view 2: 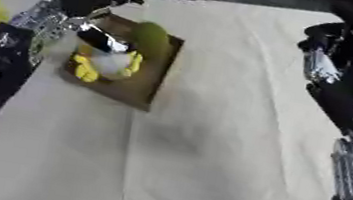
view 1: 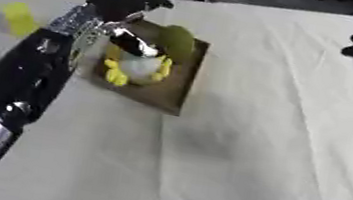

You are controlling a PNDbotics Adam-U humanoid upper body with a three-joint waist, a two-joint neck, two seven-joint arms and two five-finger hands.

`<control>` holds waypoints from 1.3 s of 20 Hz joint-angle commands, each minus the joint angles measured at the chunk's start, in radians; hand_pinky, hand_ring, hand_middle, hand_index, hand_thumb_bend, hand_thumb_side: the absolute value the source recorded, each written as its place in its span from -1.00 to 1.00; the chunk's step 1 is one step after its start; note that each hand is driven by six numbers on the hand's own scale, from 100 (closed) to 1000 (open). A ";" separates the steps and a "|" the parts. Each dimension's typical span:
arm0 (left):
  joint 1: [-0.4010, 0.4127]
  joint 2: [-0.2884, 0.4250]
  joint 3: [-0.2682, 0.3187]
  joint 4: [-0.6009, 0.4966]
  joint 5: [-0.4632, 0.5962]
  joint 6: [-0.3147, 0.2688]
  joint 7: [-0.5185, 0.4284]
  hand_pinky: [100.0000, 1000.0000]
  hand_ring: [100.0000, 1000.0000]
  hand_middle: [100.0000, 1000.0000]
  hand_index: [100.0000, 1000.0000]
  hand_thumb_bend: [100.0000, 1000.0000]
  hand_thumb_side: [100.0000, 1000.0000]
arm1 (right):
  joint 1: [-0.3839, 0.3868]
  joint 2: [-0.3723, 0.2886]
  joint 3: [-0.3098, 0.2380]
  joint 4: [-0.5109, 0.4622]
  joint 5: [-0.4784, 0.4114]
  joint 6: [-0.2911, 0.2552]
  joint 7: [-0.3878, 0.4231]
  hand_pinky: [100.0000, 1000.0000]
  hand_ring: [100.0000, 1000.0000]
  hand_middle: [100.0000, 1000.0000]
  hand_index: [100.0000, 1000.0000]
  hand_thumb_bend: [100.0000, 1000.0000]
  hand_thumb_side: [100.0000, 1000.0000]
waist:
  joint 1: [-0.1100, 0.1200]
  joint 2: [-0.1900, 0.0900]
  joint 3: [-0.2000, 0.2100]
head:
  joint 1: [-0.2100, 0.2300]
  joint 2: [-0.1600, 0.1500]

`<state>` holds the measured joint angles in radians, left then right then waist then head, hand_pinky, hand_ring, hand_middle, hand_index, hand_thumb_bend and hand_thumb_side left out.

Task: Pick up objects on the table and place them in the box.

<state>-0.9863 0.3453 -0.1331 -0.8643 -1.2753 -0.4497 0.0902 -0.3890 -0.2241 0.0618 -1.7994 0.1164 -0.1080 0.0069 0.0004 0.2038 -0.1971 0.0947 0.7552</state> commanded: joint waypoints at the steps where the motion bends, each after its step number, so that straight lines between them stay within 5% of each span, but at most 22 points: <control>1: -0.010 0.073 0.009 -0.087 0.073 0.002 -0.007 0.32 0.24 0.43 0.71 0.02 0.19 | -0.008 -0.019 -0.009 -0.011 -0.002 -0.002 -0.002 0.40 0.16 0.16 0.78 -1.00 -0.15 | 0.001 -0.020 0.007 | -0.010 -0.005; 10: 0.087 0.278 0.051 -0.287 0.312 0.137 -0.115 0.29 0.18 0.34 0.65 -0.29 -0.20 | 0.000 -0.032 -0.019 -0.008 0.007 -0.001 -0.008 0.40 0.16 0.16 0.78 -1.00 -0.16 | 0.006 -0.027 0.038 | -0.036 -0.004; 19: 0.099 0.330 0.124 -0.081 0.264 0.239 -0.238 0.37 0.32 0.53 0.79 -0.26 0.08 | 0.004 -0.035 -0.021 -0.006 0.009 -0.001 -0.008 0.40 0.16 0.16 0.78 -1.00 -0.16 | 0.005 -0.033 0.046 | -0.042 0.000; 26: 0.086 0.328 0.168 0.084 0.261 0.280 -0.234 0.48 0.46 0.64 0.82 -0.21 0.20 | 0.005 -0.035 -0.022 -0.005 0.008 0.000 -0.007 0.40 0.16 0.16 0.79 -1.00 -0.15 | 0.008 -0.032 0.040 | -0.046 0.001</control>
<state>-0.8746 0.6373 0.0191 -0.7924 -1.0126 -0.1793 -0.1469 -0.3762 -0.2349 0.0491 -1.7983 0.1211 -0.1085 0.0022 0.0070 0.1902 -0.1576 0.0508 0.7554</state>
